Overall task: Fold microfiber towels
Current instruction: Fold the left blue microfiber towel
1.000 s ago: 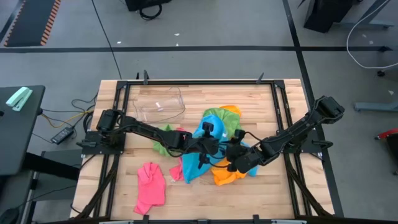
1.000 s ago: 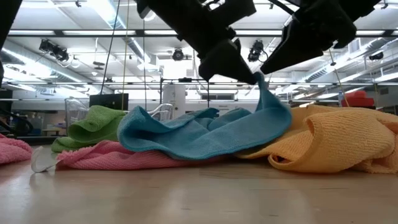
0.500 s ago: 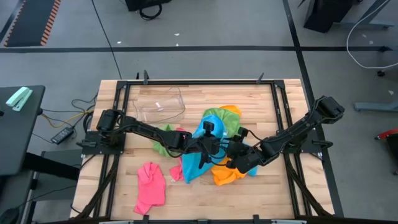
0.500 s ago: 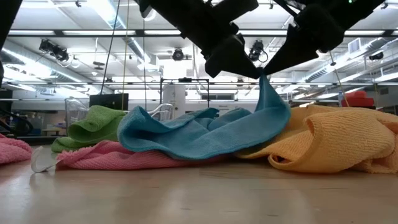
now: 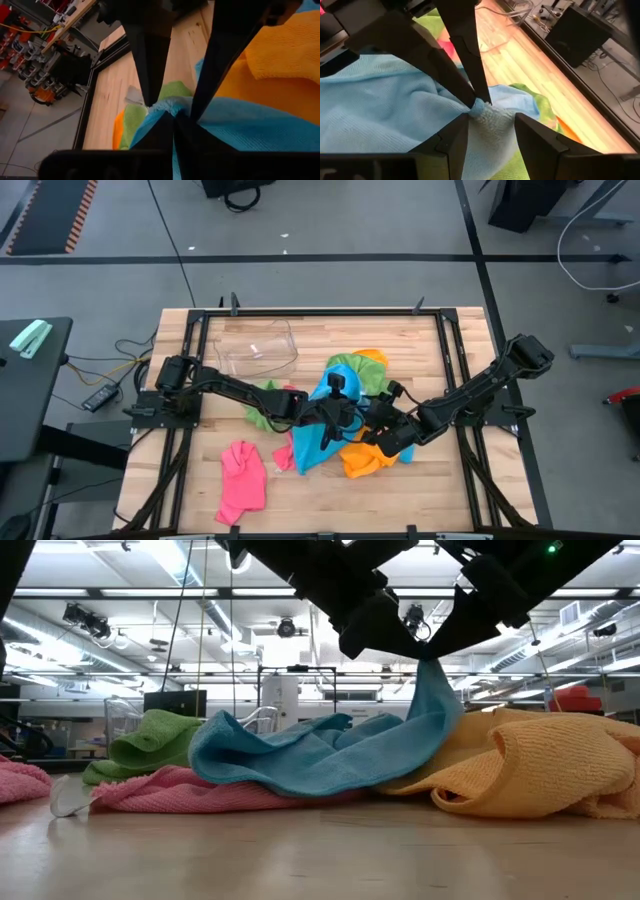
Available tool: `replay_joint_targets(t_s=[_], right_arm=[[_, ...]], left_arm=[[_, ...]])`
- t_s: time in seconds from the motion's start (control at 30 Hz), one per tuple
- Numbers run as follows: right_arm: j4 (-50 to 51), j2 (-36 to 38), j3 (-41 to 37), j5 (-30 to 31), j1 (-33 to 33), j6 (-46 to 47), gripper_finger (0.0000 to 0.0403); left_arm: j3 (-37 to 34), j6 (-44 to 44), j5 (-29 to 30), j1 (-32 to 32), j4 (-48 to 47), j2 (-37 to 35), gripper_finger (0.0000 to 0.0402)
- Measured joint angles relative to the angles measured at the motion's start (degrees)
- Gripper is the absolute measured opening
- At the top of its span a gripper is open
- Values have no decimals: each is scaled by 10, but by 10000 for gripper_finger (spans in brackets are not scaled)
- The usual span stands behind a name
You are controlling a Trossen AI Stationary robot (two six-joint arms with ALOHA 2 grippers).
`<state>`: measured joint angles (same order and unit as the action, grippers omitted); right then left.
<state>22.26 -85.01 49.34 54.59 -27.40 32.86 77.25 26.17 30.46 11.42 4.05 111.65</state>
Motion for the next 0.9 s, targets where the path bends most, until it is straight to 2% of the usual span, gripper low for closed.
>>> replay_joint_targets(t_s=[0.17, 0.33, 0.5, 0.6, 0.67, 0.9], right_arm=[[7, 0, 0, 0, 0, 4, 153], [14, 0, 0, 0, 0, 4, 104], [17, 0, 0, -11, 0, 2, 54], [18, 0, 0, -13, -1, 1, 43], [19, 0, 0, -14, -2, 0, 42], [38, 0, 0, -40, -24, -44, 42]], left_arm=[[0, 0, 0, 0, 0, 0, 9], [0, -3, 0, 0, 2, 0, 24], [0, 0, -2, 1, 1, 0, 10], [0, 0, -11, 1, 1, 0, 9], [0, 0, -11, 1, 0, 0, 24], [0, 11, -13, -7, -29, 0, 117]])
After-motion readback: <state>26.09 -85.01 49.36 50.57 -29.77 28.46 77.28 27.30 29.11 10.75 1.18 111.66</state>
